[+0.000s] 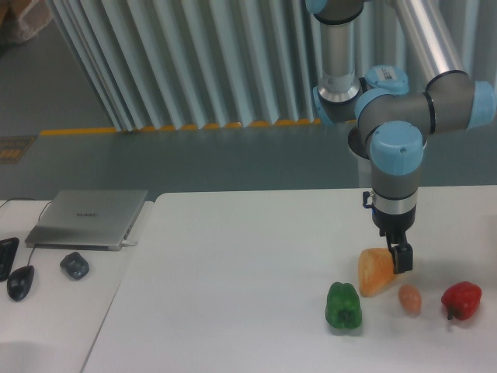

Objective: Place the yellow pepper on the table

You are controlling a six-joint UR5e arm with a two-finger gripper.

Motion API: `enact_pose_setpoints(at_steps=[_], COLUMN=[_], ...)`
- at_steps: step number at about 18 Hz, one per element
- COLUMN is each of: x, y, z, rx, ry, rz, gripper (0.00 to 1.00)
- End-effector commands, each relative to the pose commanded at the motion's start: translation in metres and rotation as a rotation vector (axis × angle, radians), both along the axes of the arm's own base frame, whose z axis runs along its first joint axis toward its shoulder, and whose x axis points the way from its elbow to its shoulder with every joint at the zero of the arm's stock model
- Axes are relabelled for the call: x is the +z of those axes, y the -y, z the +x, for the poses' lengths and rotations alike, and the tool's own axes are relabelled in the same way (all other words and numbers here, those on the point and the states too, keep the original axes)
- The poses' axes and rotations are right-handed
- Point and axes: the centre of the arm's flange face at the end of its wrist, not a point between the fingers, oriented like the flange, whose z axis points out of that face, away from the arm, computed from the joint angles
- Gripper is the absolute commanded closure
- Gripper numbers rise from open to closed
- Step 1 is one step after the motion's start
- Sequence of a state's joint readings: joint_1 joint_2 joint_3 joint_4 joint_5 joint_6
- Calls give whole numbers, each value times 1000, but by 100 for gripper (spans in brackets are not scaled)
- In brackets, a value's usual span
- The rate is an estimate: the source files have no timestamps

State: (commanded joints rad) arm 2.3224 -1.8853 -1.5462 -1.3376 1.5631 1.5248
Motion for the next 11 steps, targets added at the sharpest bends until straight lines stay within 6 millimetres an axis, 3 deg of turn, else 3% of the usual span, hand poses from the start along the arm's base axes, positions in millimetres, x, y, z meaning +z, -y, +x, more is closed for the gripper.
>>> enact_pose_setpoints(at_steps=[6, 11], x=[7, 23], y=[3, 32], z=[-12, -63], rx=[16, 84], ry=[-25, -156], rz=[8, 8], gripper=[0, 0])
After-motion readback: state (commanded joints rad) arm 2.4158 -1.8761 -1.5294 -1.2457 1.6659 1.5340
